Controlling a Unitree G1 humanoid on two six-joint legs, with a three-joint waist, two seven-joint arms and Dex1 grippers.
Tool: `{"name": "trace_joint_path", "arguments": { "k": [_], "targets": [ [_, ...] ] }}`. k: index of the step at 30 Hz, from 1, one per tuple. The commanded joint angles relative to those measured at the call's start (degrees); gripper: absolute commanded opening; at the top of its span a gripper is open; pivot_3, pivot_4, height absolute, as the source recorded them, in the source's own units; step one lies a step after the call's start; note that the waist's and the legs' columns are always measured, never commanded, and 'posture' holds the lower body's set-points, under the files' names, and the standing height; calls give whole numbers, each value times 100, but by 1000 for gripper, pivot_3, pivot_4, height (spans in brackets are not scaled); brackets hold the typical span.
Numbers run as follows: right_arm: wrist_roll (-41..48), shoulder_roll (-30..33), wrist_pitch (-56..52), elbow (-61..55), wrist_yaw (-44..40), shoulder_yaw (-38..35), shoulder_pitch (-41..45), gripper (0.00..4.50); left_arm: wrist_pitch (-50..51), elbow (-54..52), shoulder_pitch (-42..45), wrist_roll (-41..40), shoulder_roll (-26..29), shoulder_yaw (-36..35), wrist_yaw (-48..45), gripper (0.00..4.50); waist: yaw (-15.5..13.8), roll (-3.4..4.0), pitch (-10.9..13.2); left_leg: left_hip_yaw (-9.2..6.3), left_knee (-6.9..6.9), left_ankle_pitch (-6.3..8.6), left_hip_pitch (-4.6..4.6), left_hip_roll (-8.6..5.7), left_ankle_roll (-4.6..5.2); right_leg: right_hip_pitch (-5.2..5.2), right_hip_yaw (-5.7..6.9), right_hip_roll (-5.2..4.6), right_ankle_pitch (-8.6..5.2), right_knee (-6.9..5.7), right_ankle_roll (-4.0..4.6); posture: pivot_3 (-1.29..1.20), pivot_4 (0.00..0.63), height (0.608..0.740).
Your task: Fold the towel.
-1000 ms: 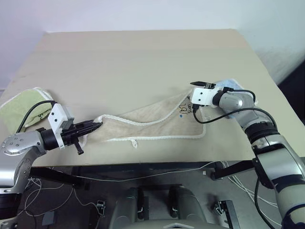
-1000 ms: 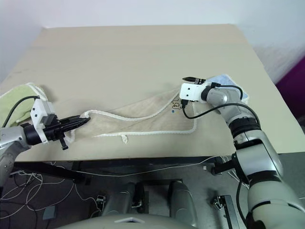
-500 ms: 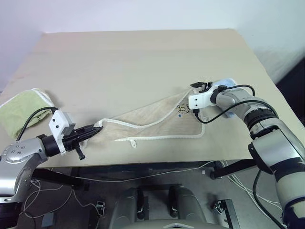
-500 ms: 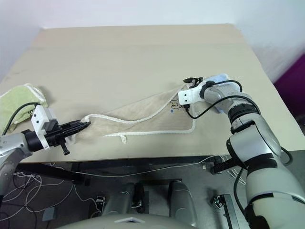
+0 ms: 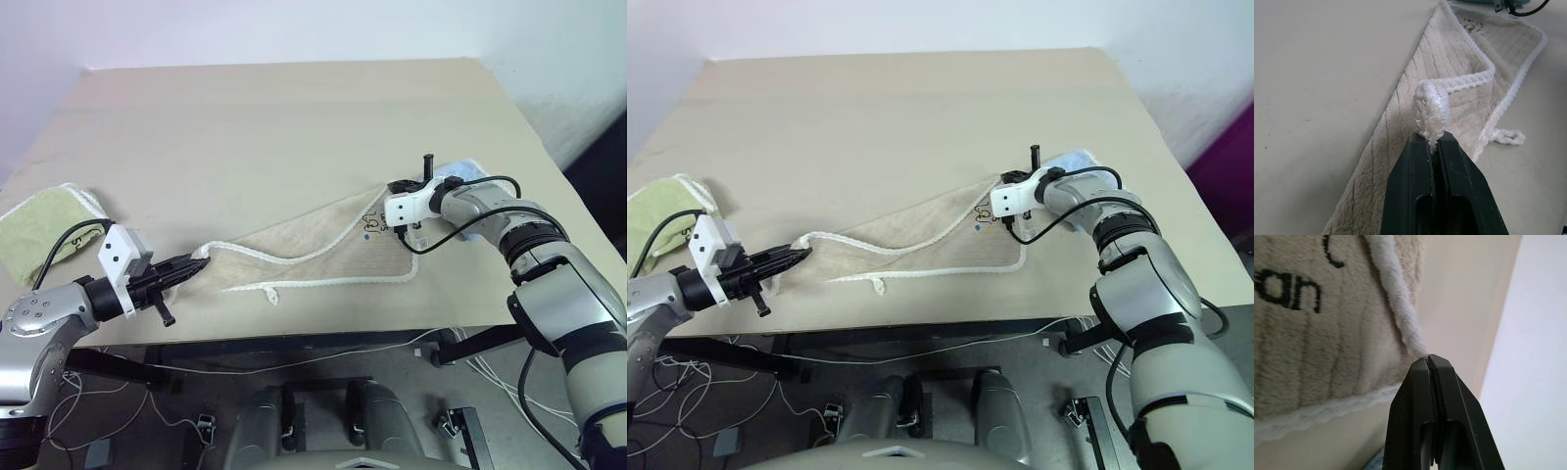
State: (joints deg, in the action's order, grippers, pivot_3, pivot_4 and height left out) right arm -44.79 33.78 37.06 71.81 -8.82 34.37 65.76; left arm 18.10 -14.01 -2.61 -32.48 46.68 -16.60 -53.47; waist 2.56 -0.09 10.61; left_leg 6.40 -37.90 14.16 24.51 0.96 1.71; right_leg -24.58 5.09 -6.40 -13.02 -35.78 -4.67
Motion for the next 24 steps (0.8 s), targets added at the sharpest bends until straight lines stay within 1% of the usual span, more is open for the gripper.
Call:
{"name": "trace_joint_path", "arguments": {
  "k": [1, 6, 17, 20, 23, 24],
  "targets": [
    [-47, 8, 52, 17, 56, 14, 291, 943, -51, -118, 51, 43, -10, -86, -11, 0, 0, 0, 0, 0, 0, 0, 0, 0, 0, 0, 0, 0, 0, 0, 0, 0, 150, 740],
    [-304, -57, 10, 77, 331, 226, 438, 2622, -52, -120, 66, 76, -58, -53, -8, 0, 3, 0, 0, 1, 0, 0, 0, 0, 0, -3, -1, 0, 0, -3, 1, 0, 150, 740],
    [-602, -390, -57, 317, 469, 563, 524, 2622, -75, -210, -58, 151, -227, -62, 56, 0, 5, 0, 0, 2, 0, -1, -1, 0, -2, -3, -3, 0, -2, -9, 2, 0, 150, 740],
    [-599, -410, -19, 332, 409, 570, 512, 2011, -78, -234, -105, 156, -254, -91, 72, 0, 6, 0, 0, 2, 0, -1, -2, -1, -2, -3, -4, -1, -2, -10, 3, 0, 150, 740],
    [-590, -395, -8, 342, 393, 591, 519, 1050, -87, -239, -134, 155, -266, -109, 86, 0, 1, 0, 0, 2, 0, -2, -2, -1, -2, -5, -4, -1, -2, -13, 4, 0, 150, 740],
    [-596, -386, -12, 344, 396, 599, 523, 651, -90, -236, -138, 155, -267, -112, 87, 0, 1, 0, 0, 2, -1, -2, -2, -1, -2, -5, -4, -1, -3, -14, 4, 0, 150, 740]
  ]
}}
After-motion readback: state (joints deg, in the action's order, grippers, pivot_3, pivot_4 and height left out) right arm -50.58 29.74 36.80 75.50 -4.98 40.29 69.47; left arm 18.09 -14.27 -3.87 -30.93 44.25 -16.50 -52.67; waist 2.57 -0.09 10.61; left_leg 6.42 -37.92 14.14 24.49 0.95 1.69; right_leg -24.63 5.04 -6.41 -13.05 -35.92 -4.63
